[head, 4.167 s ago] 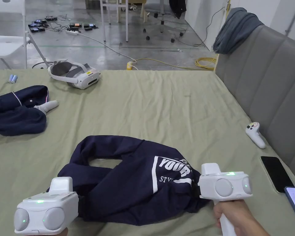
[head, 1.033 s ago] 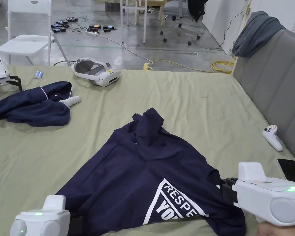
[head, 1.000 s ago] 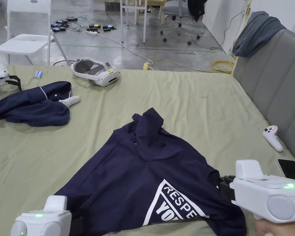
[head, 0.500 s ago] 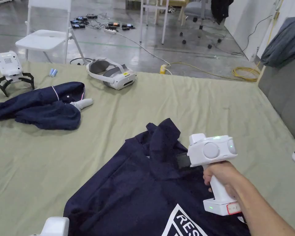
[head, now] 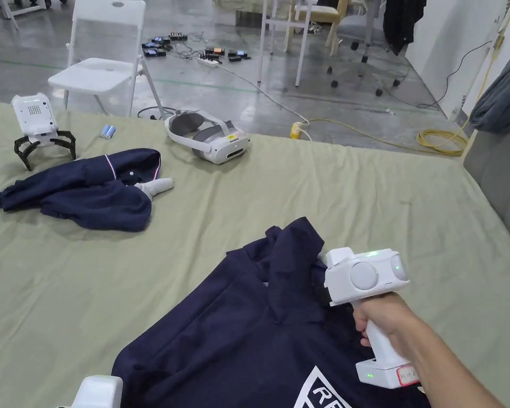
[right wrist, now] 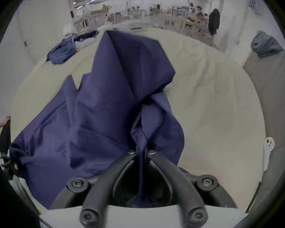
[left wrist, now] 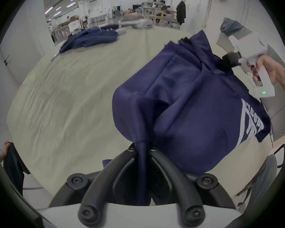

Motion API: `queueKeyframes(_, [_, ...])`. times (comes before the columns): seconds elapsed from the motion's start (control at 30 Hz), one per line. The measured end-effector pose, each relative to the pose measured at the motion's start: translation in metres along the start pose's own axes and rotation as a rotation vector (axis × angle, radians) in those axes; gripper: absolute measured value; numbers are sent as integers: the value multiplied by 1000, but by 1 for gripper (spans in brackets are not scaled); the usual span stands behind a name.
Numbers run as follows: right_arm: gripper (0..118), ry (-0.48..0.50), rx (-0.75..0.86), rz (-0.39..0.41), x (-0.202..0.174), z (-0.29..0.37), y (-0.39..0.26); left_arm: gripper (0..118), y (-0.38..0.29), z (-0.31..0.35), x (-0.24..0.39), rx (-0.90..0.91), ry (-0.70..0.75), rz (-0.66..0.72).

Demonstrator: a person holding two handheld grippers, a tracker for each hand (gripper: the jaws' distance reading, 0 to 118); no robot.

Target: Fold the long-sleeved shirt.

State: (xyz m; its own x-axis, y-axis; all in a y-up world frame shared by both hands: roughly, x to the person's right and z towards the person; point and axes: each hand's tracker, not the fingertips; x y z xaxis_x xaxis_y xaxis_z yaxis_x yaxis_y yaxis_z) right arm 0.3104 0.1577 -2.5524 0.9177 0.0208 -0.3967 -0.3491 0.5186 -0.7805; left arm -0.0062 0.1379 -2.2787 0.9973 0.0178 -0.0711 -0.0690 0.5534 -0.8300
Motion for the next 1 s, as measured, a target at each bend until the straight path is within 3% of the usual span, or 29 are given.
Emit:
queueKeyframes(0.13, [4,30,201,-90,19,89,-3,11,37,35,-9,131,-39,38])
queueKeyframes(0.37, [4,-54,528,-120,57,276,6,11,170,110,-5,411,-46,-23])
queueKeyframes(0.5, [4,-132,629,-99,73,344,43,11,262,152,12,530,-57,-24])
queueKeyframes(0.77, [4,-289,778,-113,109,418,142,11,424,225,44,649,-96,42])
queueKeyframes(1.0, [4,-345,805,-129,121,422,176,11,467,237,62,688,-65,18])
